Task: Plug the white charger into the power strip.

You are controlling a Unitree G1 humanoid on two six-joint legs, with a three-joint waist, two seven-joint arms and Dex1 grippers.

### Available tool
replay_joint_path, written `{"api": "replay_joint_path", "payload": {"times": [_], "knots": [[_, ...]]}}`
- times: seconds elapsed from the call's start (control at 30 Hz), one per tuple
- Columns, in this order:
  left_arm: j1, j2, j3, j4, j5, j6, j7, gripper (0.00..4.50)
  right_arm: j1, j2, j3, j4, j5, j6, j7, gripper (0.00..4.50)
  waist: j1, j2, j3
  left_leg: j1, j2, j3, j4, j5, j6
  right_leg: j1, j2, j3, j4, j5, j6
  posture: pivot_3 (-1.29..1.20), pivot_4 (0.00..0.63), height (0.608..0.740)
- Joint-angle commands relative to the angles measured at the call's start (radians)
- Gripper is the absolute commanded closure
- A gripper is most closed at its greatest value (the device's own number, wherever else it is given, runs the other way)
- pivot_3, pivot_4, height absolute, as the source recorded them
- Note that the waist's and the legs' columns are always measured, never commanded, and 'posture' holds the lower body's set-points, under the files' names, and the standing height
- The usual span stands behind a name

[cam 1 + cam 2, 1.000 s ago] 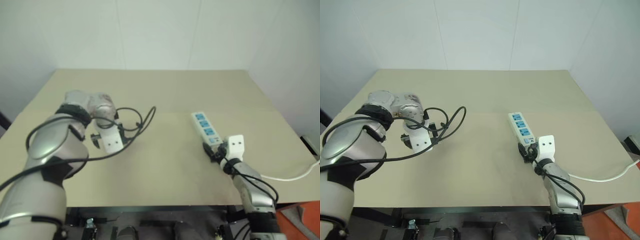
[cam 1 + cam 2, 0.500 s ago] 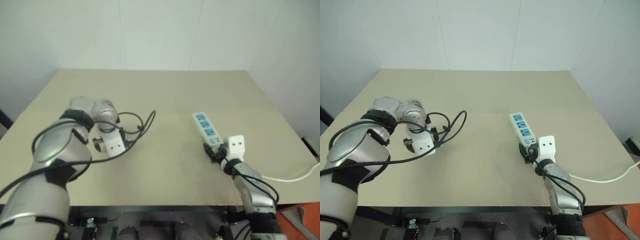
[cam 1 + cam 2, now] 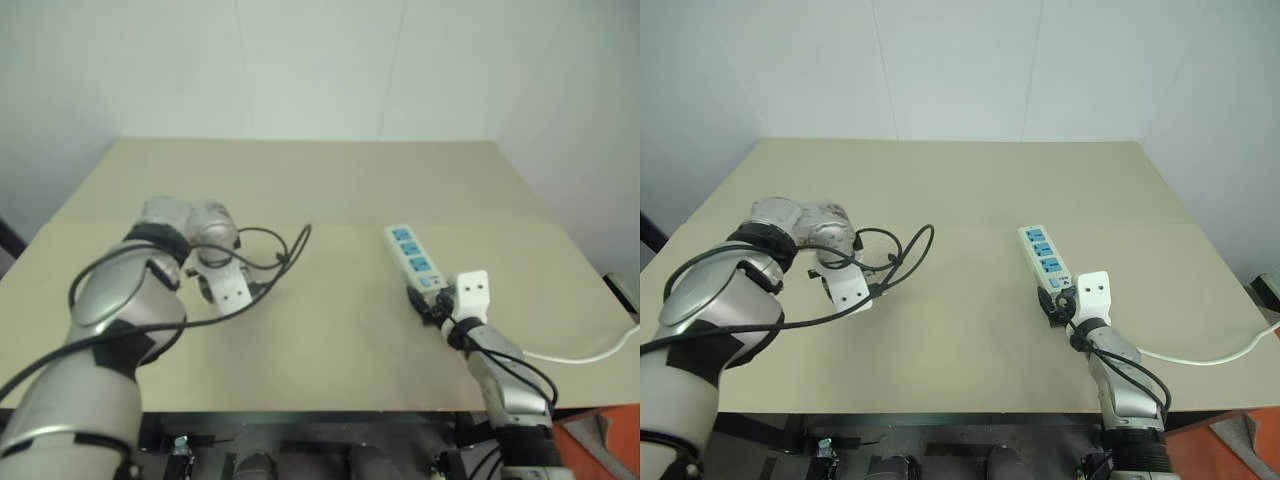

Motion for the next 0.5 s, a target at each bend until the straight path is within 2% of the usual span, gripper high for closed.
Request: {"api": "replay_joint_path", "payload": {"times": [0.03,0.17,0.33,0.5], "knots": [[-0.001,-0.002,0.016,-0.001,0.010,0.011,0.000,3.49,0.002,-0.010,0.014,0.001,-0.013,0.010,0.012,1.08,0.000,0.000,0.000,0.000,0.000,0.000,0.000,0.000,0.000,0.000,0.000,0.000,0.000,0.000,0.000,0.00,0.150,0.740],[-0.009,0.003,0.033,-0.010,0.007,0.027,0.036,3.49,-0.003,-0.014,0.016,0.007,-0.015,0.005,0.014,1.08,0.000,0.000,0.000,0.001,0.000,0.000,0.000,0.000,0.000,0.000,0.000,0.000,0.001,0.000,0.000,0.00,0.150,0.740],[-0.041,0.015,0.140,-0.011,-0.097,0.044,-0.017,3.49,-0.003,-0.031,0.014,0.009,-0.011,-0.006,0.037,1.08,0.001,0.000,0.000,0.000,0.000,0.000,0.001,0.000,0.000,0.000,0.000,0.000,0.001,0.000,0.000,0.00,0.150,0.740],[-0.047,0.015,0.380,-0.024,-0.383,0.119,-0.251,3.49,-0.007,-0.089,0.021,0.001,0.021,-0.046,0.159,1.08,0.000,0.000,0.000,0.000,0.000,0.000,0.001,0.000,0.000,0.000,0.000,0.000,0.000,0.000,0.000,0.00,0.150,0.740]]}}
